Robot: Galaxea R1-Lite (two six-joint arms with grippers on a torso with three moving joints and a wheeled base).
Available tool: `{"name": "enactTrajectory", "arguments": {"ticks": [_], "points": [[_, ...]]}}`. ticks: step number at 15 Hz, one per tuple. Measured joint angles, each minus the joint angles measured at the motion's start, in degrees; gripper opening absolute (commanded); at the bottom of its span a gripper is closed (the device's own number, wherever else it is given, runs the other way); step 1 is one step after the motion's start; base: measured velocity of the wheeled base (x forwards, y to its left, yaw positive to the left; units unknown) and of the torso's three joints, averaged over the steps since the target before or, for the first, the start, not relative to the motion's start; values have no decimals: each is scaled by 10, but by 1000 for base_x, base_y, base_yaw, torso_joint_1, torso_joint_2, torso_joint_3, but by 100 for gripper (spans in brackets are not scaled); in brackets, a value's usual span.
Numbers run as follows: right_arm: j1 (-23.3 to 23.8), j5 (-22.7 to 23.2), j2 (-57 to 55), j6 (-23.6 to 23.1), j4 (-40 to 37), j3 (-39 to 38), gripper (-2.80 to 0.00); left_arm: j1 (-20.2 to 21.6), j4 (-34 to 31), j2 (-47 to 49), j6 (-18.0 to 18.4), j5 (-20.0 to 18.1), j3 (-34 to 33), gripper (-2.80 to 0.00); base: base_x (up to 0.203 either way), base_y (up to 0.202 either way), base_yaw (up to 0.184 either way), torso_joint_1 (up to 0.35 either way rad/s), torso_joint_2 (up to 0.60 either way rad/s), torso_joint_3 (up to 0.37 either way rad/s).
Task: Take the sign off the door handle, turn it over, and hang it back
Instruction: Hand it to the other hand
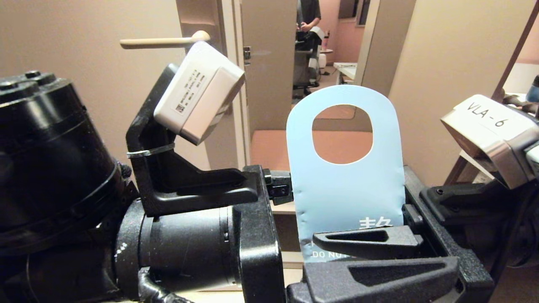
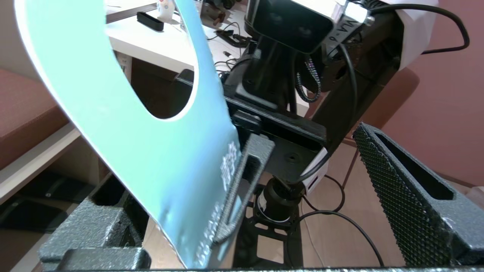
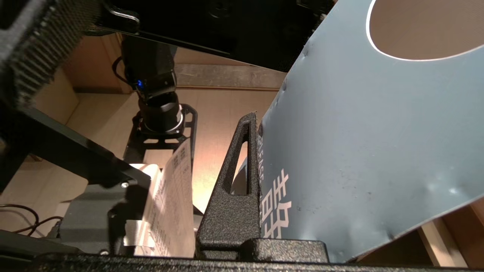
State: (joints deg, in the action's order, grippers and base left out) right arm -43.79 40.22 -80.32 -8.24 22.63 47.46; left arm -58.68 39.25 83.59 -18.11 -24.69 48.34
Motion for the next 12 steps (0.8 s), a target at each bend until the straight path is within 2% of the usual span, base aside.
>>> {"name": "enactTrajectory", "arguments": {"ticks": [4,6,7,10,12], "points": [[-11,-1,-1,-1,0,-1,-280,0,3,3,1,0,1,0,0,0,0,0,0,0],[-12,-1,-1,-1,0,-2,-280,0,27,6,0,0,1,0,0,0,0,0,0,0],[-12,-1,-1,-1,0,-2,-280,0,33,9,1,1,-1,-280,0,0,0,0,0,0],[-12,-3,-1,-1,0,-3,-280,0,35,11,-2,1,-1,-280,0,0,0,0,0,0],[-11,-3,-2,-1,0,-4,-280,-1,34,10,-18,2,-2,-280,0,0,0,0,0,0]]}}
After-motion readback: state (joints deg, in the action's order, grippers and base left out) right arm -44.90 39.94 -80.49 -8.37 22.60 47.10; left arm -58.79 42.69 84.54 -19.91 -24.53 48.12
